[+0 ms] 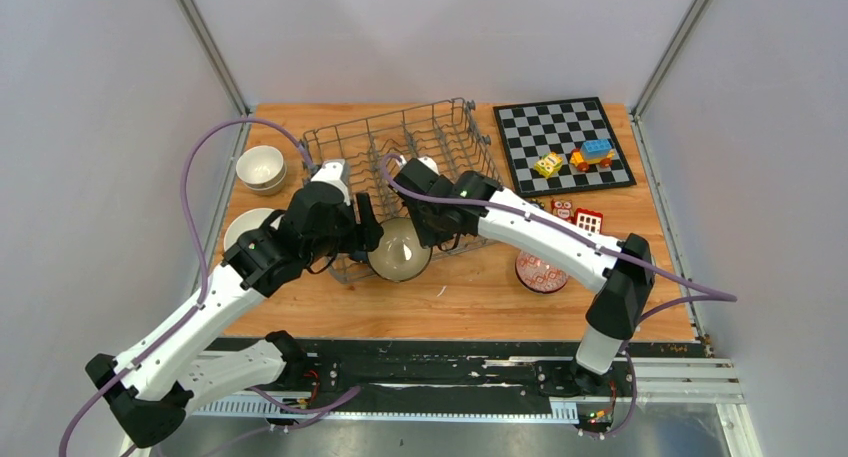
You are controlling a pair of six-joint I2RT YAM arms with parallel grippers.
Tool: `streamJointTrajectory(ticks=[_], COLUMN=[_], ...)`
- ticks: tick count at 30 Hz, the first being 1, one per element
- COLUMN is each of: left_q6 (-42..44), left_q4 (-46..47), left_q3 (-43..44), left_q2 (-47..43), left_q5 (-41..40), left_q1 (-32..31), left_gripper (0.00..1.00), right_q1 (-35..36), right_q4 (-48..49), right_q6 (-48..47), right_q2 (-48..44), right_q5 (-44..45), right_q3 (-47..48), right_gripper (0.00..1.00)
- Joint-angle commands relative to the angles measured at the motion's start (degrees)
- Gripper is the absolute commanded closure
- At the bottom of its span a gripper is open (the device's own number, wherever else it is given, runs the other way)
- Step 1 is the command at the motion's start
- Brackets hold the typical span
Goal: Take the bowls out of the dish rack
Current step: Place the bowl with the bowl.
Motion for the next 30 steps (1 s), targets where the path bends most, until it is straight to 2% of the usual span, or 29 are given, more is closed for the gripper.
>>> streamJointTrajectory(ticks=[1,8,19,25,30], left_q6=[-1.3,-3.9,-5.2,-5.7,-6.3], left_q4=[-2.5,-2.7,-4.1,-3.6,-3.2], left_q3=[0.7,-0.7,-0.1,1.2,1.7], left_q2=[-1.2,-0.3,4.3,7.4,8.5], left_q5=[-1.7,-2.4,-11.6,-12.5,-13.4], left_q1=[-0.5,-3.4,-4.9,-4.9,-4.9], left_gripper=[0.30,0.33,0.40,0.56,0.62], right_q1=[-1.5,-4.2,-4.4,-4.4,-4.4], right_q4=[3.8,6.1,7.8,8.2,8.7], right_q6=[3.8,7.7,9.0,8.9,9.1], right_q2=[-2.6,-3.3,-4.7,-5.7,-6.3], right_q5=[-0.8,-4.1,-5.8,-5.5,-5.2], right_q3=[2.7,2.0,1.3,0.5,-0.3], right_gripper=[0.97,0.97,0.97,0.97,0.97])
